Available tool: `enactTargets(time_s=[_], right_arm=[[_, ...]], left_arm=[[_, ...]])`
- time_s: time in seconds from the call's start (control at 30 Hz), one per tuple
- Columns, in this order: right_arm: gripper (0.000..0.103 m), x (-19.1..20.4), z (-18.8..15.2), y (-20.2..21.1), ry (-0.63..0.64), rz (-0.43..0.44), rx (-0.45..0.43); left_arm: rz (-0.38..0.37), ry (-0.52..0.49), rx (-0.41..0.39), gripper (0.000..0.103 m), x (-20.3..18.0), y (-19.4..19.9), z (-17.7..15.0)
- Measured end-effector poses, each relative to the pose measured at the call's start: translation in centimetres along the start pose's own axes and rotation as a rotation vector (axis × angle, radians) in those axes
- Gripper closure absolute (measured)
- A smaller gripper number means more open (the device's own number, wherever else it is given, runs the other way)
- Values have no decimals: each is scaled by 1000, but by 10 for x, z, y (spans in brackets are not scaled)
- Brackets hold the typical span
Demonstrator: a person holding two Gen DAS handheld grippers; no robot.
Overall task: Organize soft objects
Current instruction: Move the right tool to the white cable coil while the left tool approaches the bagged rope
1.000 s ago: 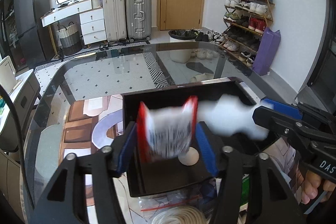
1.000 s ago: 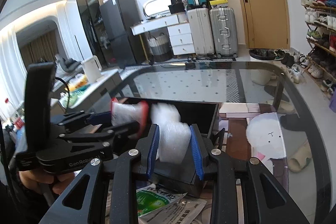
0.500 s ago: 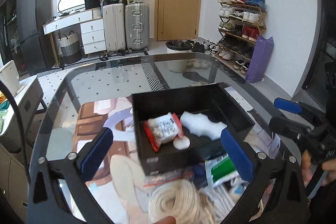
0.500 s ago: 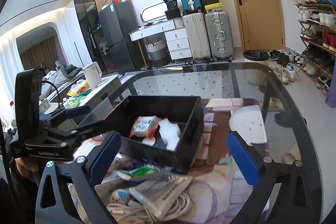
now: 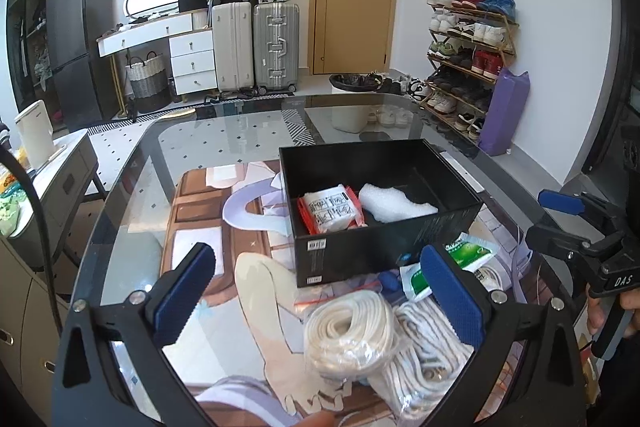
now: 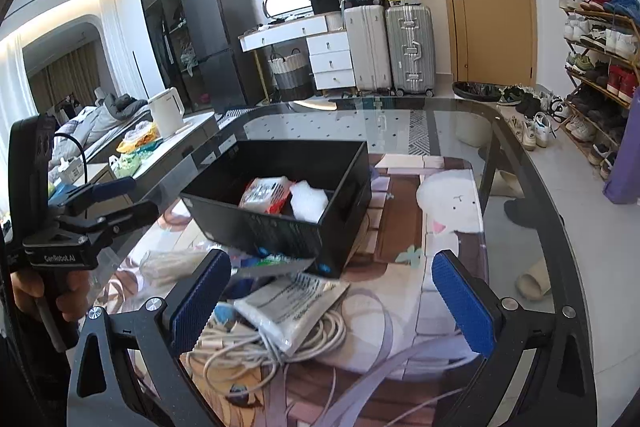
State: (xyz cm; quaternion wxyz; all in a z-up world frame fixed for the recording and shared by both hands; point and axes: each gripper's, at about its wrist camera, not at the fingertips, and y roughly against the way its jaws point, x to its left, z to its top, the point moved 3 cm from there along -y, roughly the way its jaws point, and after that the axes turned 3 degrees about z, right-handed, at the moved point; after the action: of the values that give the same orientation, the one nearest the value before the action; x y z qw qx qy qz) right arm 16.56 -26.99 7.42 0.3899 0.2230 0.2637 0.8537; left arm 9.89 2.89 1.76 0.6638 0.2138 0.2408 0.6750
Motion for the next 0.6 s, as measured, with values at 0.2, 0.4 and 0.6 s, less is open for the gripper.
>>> enactTargets(time_s=[0.2,0.4,0.6], right_arm=[[1,6,-17,-4,-7,51,66],[1,1,-37,-11,8,34,133],[1,-3,-48,-22,23,35,197]], left_arm=[[5,-4,13,0,-1,2,-9],[7,1,15,0,0,2,-9],[8,3,16,0,0,1,-10]])
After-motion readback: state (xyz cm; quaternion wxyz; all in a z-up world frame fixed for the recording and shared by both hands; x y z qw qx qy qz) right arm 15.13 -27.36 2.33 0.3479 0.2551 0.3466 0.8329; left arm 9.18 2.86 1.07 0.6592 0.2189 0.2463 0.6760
